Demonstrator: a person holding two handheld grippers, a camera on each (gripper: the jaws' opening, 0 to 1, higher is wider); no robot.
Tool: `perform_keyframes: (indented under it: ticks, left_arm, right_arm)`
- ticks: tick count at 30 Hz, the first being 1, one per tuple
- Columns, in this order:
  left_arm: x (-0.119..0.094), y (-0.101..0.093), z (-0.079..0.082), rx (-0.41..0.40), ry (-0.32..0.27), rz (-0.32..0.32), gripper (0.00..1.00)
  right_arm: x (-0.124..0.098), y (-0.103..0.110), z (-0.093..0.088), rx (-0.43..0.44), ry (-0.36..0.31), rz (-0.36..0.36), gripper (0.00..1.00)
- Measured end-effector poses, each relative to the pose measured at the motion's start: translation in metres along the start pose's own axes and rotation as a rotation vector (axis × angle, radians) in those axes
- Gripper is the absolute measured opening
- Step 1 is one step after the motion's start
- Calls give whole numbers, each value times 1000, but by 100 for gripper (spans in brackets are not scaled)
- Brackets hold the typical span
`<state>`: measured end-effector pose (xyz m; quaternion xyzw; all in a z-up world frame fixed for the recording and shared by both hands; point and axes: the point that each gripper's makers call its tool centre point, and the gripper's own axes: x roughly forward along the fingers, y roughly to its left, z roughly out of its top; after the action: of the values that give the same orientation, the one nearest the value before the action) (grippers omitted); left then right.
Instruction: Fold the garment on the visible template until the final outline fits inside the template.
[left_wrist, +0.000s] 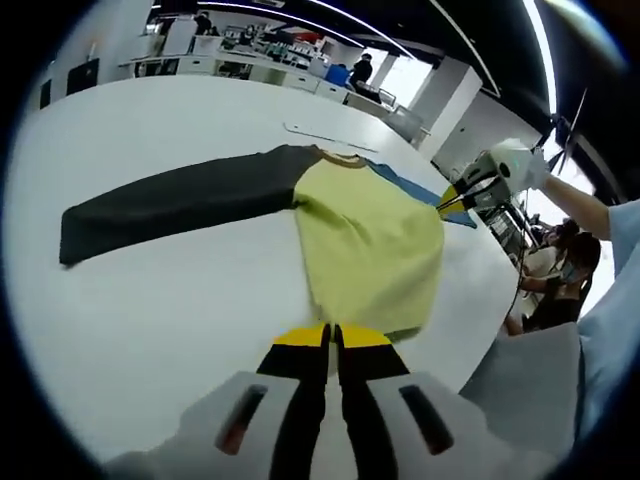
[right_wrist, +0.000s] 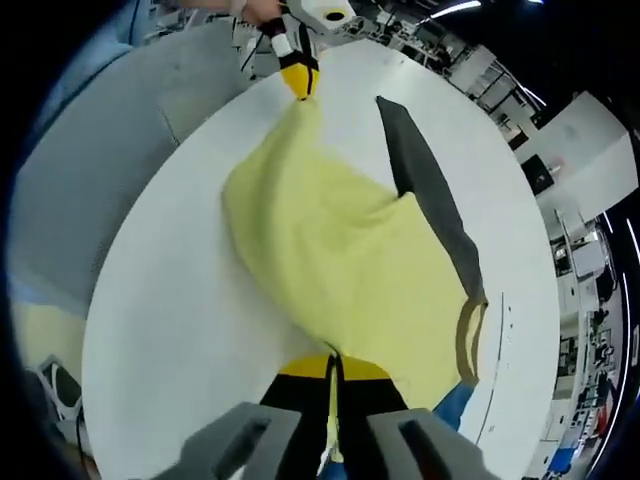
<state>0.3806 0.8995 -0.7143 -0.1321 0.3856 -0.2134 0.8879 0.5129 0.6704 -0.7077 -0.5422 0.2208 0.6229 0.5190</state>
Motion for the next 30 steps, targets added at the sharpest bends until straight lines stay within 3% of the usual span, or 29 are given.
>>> perform_keyframes:
  ticks: [11, 23, 28, 30]
  left_arm:
    - [8, 36, 31, -17, -38, 61, 0]
    - [32, 69, 63, -10, -48, 132, 0]
    - [42, 74, 69, 13, -31, 145, 0]
    - [45, 76, 70, 8, -30, 142, 0]
  right_arm:
    - [7, -39, -2, 30, 19, 101, 0]
    - [35, -76, -11, 82, 41, 114, 0]
    - [44, -86, -15, 139, 34, 103, 0]
    - [48, -90, -17, 242, 31, 90, 0]
